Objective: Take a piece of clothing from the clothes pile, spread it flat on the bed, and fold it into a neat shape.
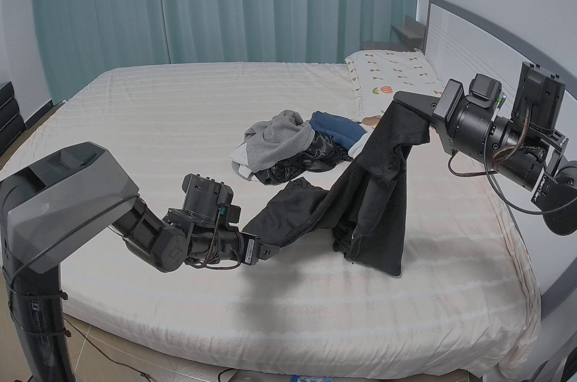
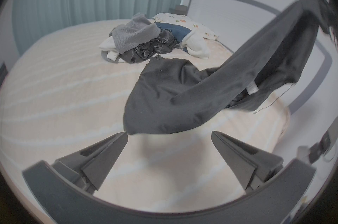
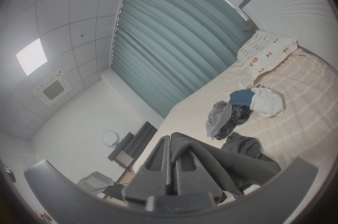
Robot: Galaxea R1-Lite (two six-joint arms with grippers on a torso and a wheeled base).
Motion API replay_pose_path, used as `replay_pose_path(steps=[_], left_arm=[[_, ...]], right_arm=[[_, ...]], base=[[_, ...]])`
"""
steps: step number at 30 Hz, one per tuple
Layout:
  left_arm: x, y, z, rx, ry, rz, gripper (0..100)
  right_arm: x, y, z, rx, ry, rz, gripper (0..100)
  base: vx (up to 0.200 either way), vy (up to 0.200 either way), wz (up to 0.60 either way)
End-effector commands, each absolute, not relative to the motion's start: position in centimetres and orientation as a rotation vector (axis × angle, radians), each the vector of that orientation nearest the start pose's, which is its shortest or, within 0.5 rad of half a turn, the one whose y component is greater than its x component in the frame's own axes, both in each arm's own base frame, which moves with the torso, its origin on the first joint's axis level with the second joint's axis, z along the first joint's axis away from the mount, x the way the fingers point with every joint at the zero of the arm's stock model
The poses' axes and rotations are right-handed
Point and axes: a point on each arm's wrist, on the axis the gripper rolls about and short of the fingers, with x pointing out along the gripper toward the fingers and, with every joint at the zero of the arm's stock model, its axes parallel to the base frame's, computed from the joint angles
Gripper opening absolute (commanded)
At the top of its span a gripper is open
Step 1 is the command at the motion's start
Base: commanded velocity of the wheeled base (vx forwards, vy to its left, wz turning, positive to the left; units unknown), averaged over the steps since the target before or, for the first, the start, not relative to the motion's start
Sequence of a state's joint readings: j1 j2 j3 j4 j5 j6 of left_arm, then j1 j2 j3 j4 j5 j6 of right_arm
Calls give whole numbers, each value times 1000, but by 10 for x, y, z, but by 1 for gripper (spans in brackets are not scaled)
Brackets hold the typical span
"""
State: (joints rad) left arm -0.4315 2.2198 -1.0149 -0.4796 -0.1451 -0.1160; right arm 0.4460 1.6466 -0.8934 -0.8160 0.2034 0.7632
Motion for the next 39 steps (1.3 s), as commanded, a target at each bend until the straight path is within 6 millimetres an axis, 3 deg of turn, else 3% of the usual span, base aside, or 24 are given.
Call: replay_pose_path(steps=[1,11,15,17,21,22,26,32,34,35,36,37,38,39], left_arm=[[374,-174,2,139,751,-476,100],[393,-188,-16,251,704,-490,100],[396,-190,-19,241,690,-487,100],[403,-193,-33,235,670,-480,100],[408,-196,-31,173,613,-455,100],[408,-196,-31,166,614,-453,0],[402,-192,-29,87,646,-423,0],[392,-185,16,-156,628,-353,0],[381,-181,52,-271,600,-334,0],[381,-181,52,-271,600,-334,0],[374,-178,79,-337,586,-323,0],[374,-178,79,-337,586,-323,0],[364,-175,109,-408,572,-314,0],[360,-172,124,-442,567,-309,0]], right_arm=[[269,134,246,745,173,648,0],[271,135,245,745,177,649,0],[271,135,245,745,177,649,0],[271,135,245,745,177,649,0],[272,135,245,745,178,648,0],[272,135,244,745,180,647,0],[272,135,243,744,184,646,0],[275,136,237,742,203,636,0],[278,137,231,740,218,629,0],[278,137,231,740,218,629,0],[282,139,229,740,222,629,0],[282,139,229,740,222,629,0],[286,141,227,740,221,626,0],[287,141,231,741,208,629,0]], base=[[0,0,0],[0,0,0],[0,0,0],[0,0,0],[0,0,0],[0,0,0],[0,0,0],[0,0,0],[0,0,0],[0,0,0],[0,0,0],[0,0,0],[0,0,0],[0,0,0]])
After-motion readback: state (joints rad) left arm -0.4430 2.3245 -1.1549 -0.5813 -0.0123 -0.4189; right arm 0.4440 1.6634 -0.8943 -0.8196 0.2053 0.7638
